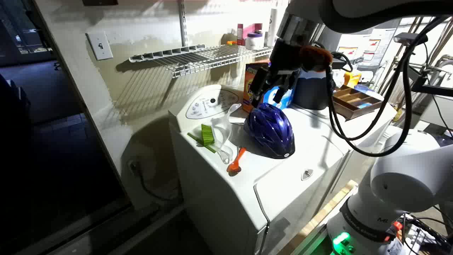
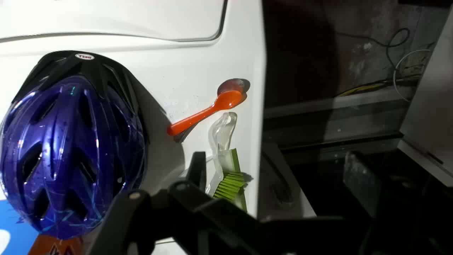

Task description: Put the helmet on the shelf

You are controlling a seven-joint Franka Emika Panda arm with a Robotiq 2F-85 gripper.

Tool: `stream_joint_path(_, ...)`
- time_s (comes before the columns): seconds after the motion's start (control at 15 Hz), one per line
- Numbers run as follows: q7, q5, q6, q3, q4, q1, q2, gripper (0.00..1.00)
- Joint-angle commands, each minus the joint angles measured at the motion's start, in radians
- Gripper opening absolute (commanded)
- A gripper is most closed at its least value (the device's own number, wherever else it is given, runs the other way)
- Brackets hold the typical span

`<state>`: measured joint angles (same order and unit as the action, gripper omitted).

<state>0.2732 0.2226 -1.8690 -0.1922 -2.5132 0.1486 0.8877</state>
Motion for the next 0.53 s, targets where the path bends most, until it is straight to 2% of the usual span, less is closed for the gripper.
stream_joint_path(0.0, -0.008, 0.007, 0.003, -0.007, 0.002, -0.012, 0.001, 1.00)
stream_joint_path(0.13, -0.008, 0.007, 0.003, -0.007, 0.002, -0.012, 0.001, 1.00)
stream_joint_path(0.33, 0.029, -0.077, 0.000, -0.031, -0.002, -0.082, -0.054, 1.00)
stream_joint_path(0.47, 0.030, -0.167, -0.077, -0.040, -0.045, -0.141, -0.072, 1.00)
